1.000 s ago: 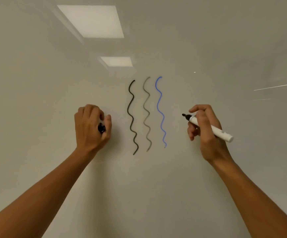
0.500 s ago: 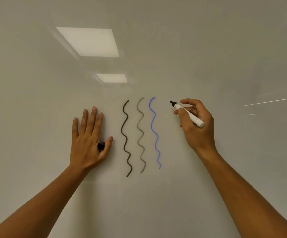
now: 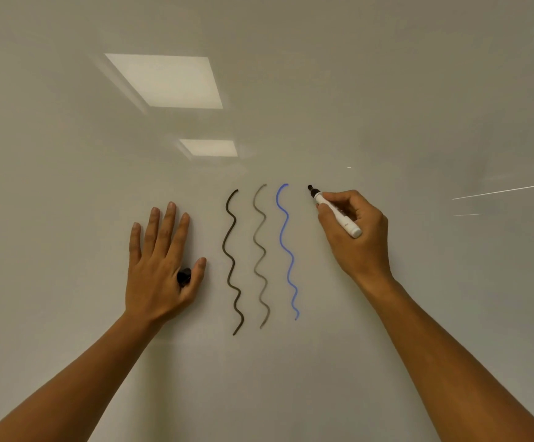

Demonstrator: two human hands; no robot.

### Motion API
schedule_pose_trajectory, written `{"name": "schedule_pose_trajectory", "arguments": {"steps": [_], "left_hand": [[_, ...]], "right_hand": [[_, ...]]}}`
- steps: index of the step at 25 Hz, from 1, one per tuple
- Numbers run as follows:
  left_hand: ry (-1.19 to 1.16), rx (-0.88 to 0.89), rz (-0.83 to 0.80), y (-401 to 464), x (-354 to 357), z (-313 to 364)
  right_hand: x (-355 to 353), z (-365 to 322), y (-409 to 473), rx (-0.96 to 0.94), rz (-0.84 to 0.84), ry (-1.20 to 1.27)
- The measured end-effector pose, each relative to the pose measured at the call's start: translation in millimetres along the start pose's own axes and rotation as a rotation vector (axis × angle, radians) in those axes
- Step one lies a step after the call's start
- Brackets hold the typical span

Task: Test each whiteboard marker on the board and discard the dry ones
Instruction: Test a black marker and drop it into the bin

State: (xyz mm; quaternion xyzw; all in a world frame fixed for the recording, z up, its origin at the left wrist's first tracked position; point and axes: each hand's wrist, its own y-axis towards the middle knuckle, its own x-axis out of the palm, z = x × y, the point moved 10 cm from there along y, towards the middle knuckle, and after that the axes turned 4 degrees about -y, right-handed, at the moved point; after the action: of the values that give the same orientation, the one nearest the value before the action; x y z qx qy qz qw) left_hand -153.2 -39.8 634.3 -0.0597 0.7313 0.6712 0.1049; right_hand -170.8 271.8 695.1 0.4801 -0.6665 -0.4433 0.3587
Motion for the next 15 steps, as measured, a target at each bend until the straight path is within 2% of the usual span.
{"name": "schedule_pose_trajectory", "arguments": {"steps": [4,10,15], "left_hand": [[0.0,0.0,0.008,0.1,0.1,0.3],[-0.014,0.002,0.032,-0.8,-1.3,0.0],[-0.054,0.015,0.068,-1.4,-4.1,0.8]], "right_hand": [[2.4,9.5,-23.6,-0.021,-0.091,-0.023],[-21.3,27.8,-45.6,-0.026,-0.023,-0.018],[-13.4,34.7,-80.4,-0.108,-0.12,-0.09]]}}
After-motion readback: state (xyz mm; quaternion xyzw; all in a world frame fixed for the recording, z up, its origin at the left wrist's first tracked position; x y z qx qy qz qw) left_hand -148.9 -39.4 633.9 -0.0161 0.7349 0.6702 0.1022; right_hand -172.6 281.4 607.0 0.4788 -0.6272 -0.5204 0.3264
